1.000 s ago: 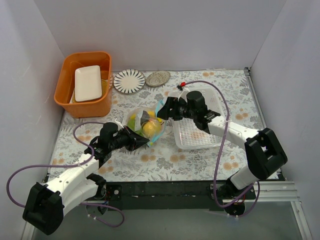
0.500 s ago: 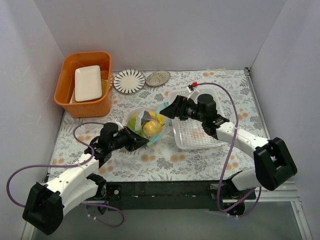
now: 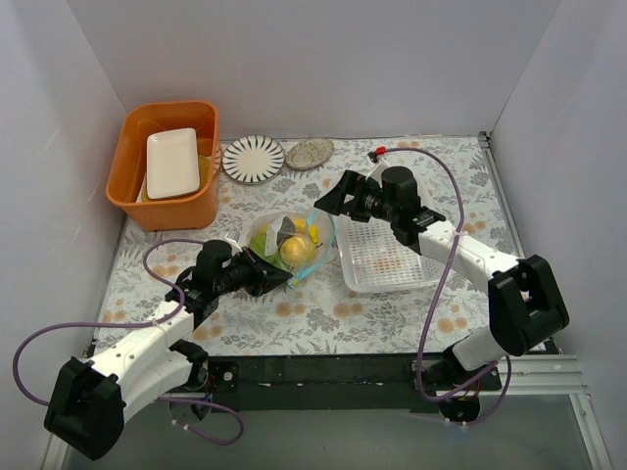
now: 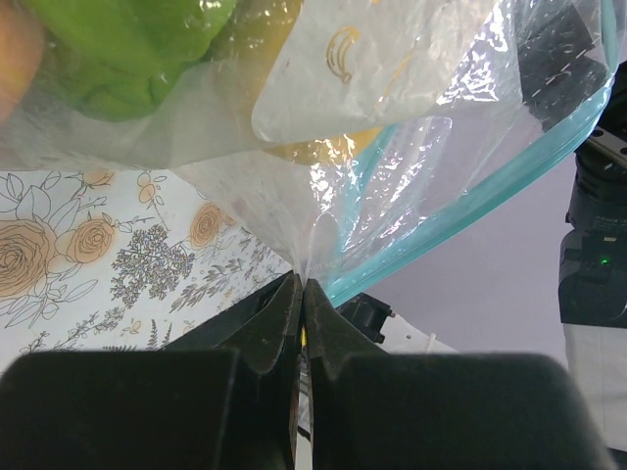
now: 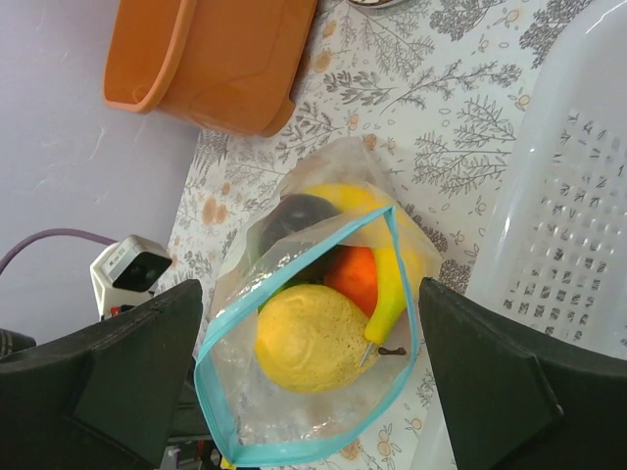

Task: Place the food in the zip-top bag and seal the zipper
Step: Zip the zipper food storage bag at the center of the board.

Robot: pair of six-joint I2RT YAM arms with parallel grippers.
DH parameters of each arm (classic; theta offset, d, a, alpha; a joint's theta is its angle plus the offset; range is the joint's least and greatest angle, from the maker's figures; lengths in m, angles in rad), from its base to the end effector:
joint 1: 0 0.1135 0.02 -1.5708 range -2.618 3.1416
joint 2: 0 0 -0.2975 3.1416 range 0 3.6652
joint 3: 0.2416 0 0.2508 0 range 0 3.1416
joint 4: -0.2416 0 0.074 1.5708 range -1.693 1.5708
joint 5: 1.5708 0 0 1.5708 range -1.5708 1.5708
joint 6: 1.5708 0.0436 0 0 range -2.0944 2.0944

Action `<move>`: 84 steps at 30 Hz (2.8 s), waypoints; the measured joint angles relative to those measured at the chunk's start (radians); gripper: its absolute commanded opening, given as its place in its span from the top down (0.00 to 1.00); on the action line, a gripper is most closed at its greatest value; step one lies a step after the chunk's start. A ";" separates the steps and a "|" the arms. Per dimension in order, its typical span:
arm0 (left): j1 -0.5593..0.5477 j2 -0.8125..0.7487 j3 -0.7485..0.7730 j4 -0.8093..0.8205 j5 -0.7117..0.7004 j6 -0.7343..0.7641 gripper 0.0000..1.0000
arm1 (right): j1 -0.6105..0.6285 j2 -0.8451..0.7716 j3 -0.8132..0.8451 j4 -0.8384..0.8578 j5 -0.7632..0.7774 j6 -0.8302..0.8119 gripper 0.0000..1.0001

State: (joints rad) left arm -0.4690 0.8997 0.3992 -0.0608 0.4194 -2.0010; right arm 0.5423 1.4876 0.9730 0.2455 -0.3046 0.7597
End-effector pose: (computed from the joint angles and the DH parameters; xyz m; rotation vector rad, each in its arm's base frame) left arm 0.1470 -0.0944 0.2217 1.6200 -2.1357 1.5754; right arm 0.2915 0.1909 0.3116 -0.0153 1.9998 1.1592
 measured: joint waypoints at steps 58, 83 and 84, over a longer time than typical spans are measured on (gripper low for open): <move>0.000 0.003 0.017 -0.018 0.006 0.011 1.00 | 0.010 0.365 0.444 -0.288 -0.129 0.048 0.70; 0.000 -0.078 0.001 -0.056 -0.021 0.003 1.00 | -0.007 0.261 0.129 0.190 0.046 0.258 0.92; 0.000 -0.083 0.001 -0.060 -0.024 0.002 1.00 | -0.006 0.260 0.126 0.200 0.048 0.261 0.91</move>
State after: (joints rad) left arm -0.4690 0.8165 0.4004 -0.1207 0.3950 -1.9991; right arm 0.5358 1.7473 1.0992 0.4458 -0.2565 1.0206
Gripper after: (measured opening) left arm 0.010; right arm 0.085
